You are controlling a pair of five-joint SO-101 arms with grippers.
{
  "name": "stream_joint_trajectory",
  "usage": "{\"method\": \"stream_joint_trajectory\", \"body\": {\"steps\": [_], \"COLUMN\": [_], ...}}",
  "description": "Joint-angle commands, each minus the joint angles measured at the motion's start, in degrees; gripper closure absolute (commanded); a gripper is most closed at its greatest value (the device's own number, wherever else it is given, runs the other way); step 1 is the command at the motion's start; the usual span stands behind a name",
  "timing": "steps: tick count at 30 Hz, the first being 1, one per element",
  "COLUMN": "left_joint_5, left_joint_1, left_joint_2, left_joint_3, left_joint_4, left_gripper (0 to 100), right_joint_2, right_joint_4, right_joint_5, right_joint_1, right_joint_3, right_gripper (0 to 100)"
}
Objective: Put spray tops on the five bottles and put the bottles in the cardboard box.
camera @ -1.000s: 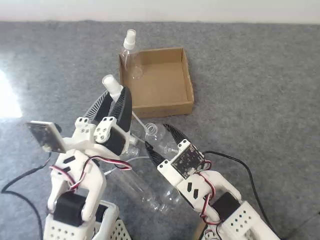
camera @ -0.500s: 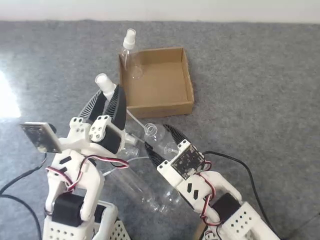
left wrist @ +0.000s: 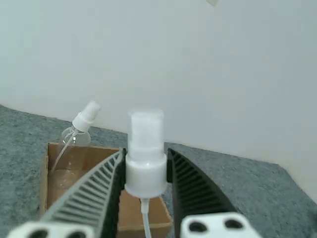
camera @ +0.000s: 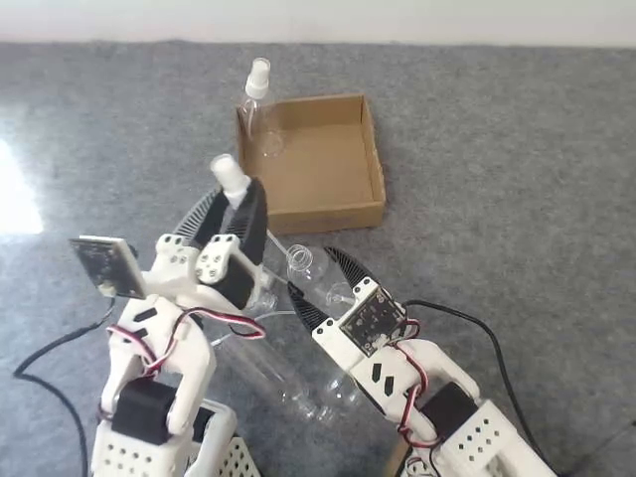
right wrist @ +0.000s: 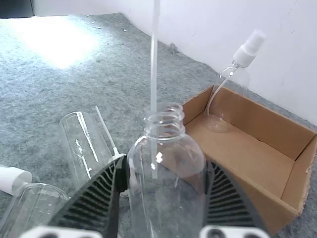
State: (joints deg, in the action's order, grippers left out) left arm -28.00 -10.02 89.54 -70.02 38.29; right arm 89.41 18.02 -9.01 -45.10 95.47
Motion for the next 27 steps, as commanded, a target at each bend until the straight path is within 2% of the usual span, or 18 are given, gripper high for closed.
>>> {"method": "stream_joint_trajectory", "body": {"steps": [1, 11, 27], "left_joint_5": [4.13, 4.92, 4.84], "left_joint_1": [-3.34, -8.35, -8.97], "left_joint_2": [0.35, 0.35, 0.26], "left_joint_3": [0.4, -1.63, -2.33], "left_joint_4": [0.26, 0.35, 0.35], "left_gripper": [99, 99, 99], "right_joint_2": [1.01, 1.01, 1.01], "right_joint_4": [-1.45, -1.27, -1.19], "right_joint_5": [0.0, 0.18, 0.53], "right_joint_1": [0.22, 1.8, 2.86], "right_joint_3": [0.18, 0.18, 0.18], "right_gripper": [89.4, 89.4, 89.4]}}
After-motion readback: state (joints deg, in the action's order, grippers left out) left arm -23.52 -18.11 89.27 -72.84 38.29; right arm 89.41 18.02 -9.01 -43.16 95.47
